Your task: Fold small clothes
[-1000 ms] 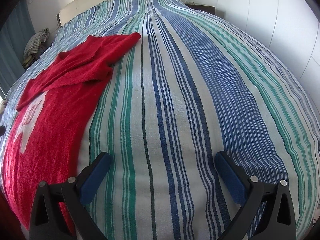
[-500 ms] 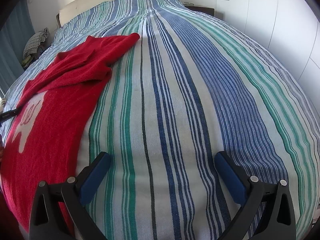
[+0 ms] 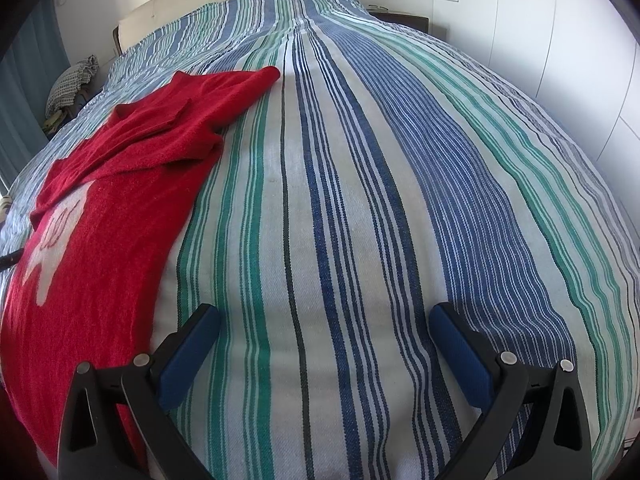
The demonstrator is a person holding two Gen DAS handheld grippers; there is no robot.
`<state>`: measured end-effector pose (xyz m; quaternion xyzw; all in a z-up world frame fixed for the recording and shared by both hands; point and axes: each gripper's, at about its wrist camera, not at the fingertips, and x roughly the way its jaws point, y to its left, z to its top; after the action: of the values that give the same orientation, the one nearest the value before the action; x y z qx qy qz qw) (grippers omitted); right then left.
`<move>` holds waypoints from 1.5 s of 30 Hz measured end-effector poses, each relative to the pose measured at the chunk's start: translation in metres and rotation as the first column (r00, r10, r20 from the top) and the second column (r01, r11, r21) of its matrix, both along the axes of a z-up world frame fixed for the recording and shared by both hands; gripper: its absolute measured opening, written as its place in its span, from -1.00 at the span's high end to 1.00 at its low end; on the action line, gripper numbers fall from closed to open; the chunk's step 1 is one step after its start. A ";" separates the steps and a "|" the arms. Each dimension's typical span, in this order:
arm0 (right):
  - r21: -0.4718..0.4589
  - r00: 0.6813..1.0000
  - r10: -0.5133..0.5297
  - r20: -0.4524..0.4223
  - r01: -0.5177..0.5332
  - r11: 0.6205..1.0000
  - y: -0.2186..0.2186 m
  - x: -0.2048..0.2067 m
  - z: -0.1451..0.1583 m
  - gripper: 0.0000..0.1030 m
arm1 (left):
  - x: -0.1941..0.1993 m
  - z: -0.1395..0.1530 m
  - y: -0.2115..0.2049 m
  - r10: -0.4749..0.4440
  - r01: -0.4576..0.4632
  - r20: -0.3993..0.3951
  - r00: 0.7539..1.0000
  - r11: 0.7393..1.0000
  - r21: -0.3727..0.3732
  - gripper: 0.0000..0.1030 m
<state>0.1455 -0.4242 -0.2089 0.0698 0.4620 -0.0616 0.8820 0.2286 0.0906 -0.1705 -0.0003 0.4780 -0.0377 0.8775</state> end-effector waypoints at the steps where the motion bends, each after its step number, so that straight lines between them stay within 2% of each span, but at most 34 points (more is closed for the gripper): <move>1: -0.001 1.000 0.000 0.000 0.000 1.000 0.000 0.000 0.000 -1.00 | -0.011 0.004 0.008 0.029 -0.029 -0.001 1.000 1.000 -0.007 0.02; 3: -0.004 1.000 0.000 0.001 0.000 1.000 0.000 -0.001 0.000 -1.00 | -0.031 0.011 0.018 0.064 -0.064 0.006 0.998 0.997 -0.035 -0.35; 6: -0.010 1.000 -0.002 0.003 0.002 1.000 0.001 -0.002 0.001 -1.00 | -0.066 0.017 0.024 0.096 -0.095 0.025 0.995 0.993 -0.067 -0.65; 8: -0.012 1.000 -0.004 0.003 0.004 1.000 0.001 -0.003 0.001 -1.00 | -0.083 0.012 0.025 0.123 -0.120 0.030 0.992 0.990 -0.074 -0.75; 11: -0.019 1.000 -0.006 0.004 0.006 1.000 0.003 -0.005 0.001 -1.00 | -0.092 -0.003 0.030 0.158 -0.159 -0.016 0.987 0.984 -0.082 -0.75; 14: -0.030 1.000 -0.007 0.007 0.007 1.000 0.005 -0.007 0.000 -1.00 | -0.094 -0.004 0.037 0.172 -0.172 -0.002 0.985 0.983 -0.066 -0.75; 19: -0.045 1.000 -0.009 0.008 0.009 0.999 0.007 -0.007 -0.001 -1.00 | -0.092 -0.008 0.048 0.191 -0.192 -0.027 0.981 0.978 -0.079 -0.75; 25: -0.047 1.000 -0.007 0.012 0.007 0.999 0.007 -0.008 -0.001 -1.00 | -0.092 -0.010 0.041 0.184 -0.186 -0.033 0.982 0.982 -0.036 -0.79; 45: -0.049 1.000 -0.007 0.012 0.008 0.999 0.008 -0.008 -0.001 -1.00 | -0.089 -0.013 0.037 0.176 -0.175 -0.046 0.983 0.984 0.013 -0.86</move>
<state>0.1374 -0.4162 -0.2097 0.0501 0.4546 -0.0758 0.8860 0.1398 0.1272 -0.1832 -0.0396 0.4969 0.0419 0.8659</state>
